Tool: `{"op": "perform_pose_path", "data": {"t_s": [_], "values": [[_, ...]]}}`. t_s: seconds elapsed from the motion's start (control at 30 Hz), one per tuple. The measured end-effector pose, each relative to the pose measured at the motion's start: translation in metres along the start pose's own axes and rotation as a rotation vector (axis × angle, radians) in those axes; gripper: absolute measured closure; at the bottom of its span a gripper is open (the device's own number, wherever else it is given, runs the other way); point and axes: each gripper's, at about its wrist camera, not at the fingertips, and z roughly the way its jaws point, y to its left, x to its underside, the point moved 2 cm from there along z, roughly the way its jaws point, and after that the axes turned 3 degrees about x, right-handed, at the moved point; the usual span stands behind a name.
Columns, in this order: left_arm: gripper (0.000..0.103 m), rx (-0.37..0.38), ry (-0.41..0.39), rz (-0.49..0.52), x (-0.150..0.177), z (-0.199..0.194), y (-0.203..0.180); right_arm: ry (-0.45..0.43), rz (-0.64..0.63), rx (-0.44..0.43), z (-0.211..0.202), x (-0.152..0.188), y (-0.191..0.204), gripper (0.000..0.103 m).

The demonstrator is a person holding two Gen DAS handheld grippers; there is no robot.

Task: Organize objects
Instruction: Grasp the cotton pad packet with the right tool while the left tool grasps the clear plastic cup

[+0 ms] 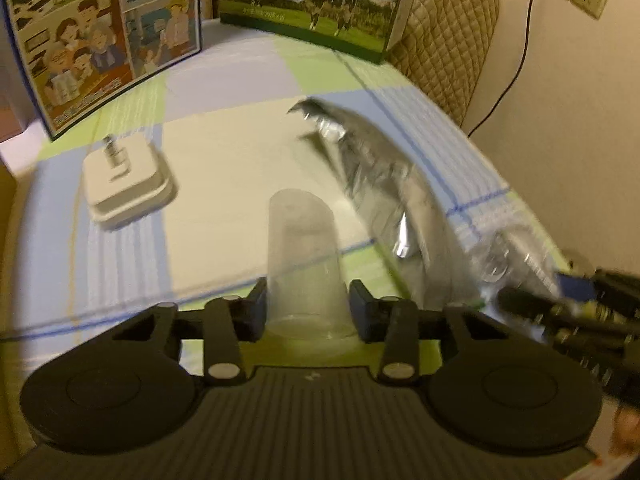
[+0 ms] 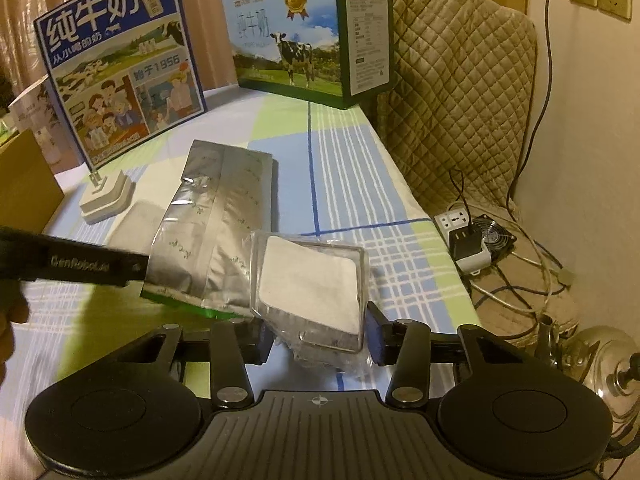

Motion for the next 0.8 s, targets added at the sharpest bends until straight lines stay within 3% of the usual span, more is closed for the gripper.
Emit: {"op": "perform_pose_path", "data": {"t_s": [0.37,0.4,0.47,0.53,0.8], "values": [[0.067,-0.003,0.040,-0.015,0.078,-0.064,0.023,0.068,-0.058,-0.072,-0.043,0.038,0.010,0.062],[0.064,-0.010,0.041,-0.014,0.082,-0.067,0.024,0.068,-0.056,-0.073,-0.046,0.041,0.011,0.061],[0.046,-0.032,0.041,-0.002,0.087,-0.071,0.023,0.065,-0.048,-0.077,-0.049,0.045,0.011,0.061],[0.038,-0.051,0.030,0.012,0.090,-0.075,0.023,0.062,-0.053,-0.081,-0.052,0.048,0.012,0.058],[0.037,-0.076,-0.004,0.034,0.083,-0.078,0.028,0.031,-0.076,-0.060,-0.057,0.052,0.013,0.048]]}}
